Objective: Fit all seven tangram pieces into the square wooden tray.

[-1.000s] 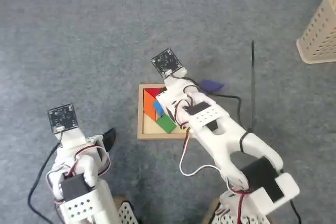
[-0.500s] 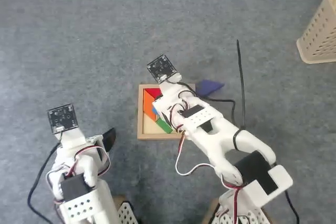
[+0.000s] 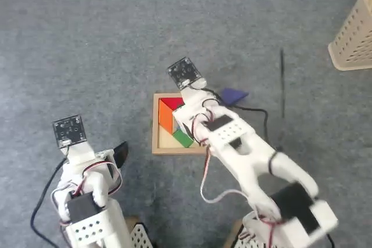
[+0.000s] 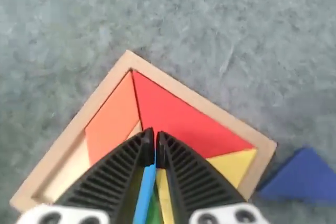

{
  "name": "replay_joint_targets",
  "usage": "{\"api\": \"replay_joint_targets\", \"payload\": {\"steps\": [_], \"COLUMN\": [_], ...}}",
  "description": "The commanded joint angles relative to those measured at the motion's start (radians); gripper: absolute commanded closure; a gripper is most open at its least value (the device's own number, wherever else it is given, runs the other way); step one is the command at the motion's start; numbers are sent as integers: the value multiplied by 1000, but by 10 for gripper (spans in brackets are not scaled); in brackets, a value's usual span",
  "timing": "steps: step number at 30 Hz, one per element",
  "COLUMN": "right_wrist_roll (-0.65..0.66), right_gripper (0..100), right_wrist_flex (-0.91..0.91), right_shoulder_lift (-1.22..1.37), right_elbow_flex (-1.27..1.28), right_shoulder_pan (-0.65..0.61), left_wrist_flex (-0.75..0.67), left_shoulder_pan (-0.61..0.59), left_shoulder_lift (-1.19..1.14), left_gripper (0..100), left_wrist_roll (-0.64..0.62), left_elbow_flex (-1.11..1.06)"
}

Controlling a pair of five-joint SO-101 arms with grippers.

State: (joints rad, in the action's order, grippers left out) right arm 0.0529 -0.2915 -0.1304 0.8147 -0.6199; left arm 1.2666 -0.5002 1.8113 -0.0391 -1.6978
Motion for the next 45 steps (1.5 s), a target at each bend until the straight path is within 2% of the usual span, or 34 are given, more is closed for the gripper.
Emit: {"api": "replay_joint_targets", "payload": {"steps": [1, 7, 21, 26, 28, 37, 45], "right_wrist_roll": [-32, -31, -20, 20, 18, 17, 18], "right_gripper": [991, 991, 991, 991, 991, 991, 991], "right_wrist_flex": [8, 7, -8, -180, -194, -193, -50], "right_shoulder_lift": [-203, -240, -133, -140, -140, -142, -131], "right_elbow_flex": [91, 195, 195, 143, 133, 130, 130], "right_shoulder_pan": [16, 30, 36, 36, 36, -61, -125], "left_wrist_flex": [-2, -2, -2, -2, -2, -2, -2], "left_shoulder_pan": [2, 2, 2, 2, 2, 2, 2], "left_shoulder_lift": [12, 12, 12, 12, 12, 12, 12], "left_gripper": [646, 646, 646, 646, 646, 646, 646], "left_wrist_roll": [2, 2, 2, 2, 2, 2, 2], "left_elbow_flex": [13, 13, 13, 13, 13, 13, 13]}}
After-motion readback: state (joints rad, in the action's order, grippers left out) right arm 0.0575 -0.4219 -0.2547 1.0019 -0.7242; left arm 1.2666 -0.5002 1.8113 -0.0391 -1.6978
